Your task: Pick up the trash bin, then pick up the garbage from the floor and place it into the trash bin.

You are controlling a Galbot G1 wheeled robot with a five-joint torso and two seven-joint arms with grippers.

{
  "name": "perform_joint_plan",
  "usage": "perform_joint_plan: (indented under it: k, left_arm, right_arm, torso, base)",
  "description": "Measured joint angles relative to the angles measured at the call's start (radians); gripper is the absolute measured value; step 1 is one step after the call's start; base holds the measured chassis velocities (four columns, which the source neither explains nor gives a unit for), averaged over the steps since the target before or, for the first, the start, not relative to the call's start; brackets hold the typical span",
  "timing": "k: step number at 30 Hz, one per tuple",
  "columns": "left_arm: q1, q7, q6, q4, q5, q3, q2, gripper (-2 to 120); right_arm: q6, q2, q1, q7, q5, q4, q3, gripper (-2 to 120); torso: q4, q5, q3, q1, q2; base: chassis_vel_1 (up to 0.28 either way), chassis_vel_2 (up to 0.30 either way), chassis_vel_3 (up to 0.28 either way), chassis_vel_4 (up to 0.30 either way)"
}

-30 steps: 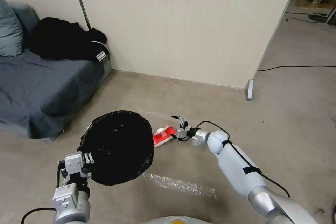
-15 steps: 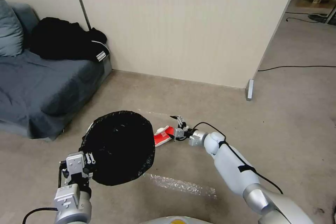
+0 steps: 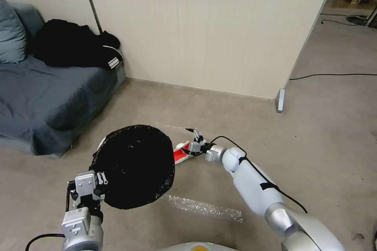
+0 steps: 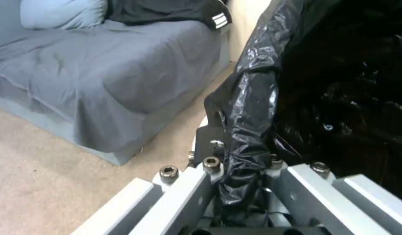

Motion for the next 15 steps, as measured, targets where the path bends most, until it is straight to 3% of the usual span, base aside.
perform_joint_plan:
  k: [15]
  left_arm:
    - [0.003,0.000,-0.007,0.000,0.000,-0.002,-0.004,1]
  right_arm:
    - [-0.028,0.003,0.027,-0.016,-0.016,-0.054,-0.055,100]
  torso:
    - [0.0001,0.0000,0.000,0.000,0.000]
  base:
    - [0.000,0.000,0.000,0.000]
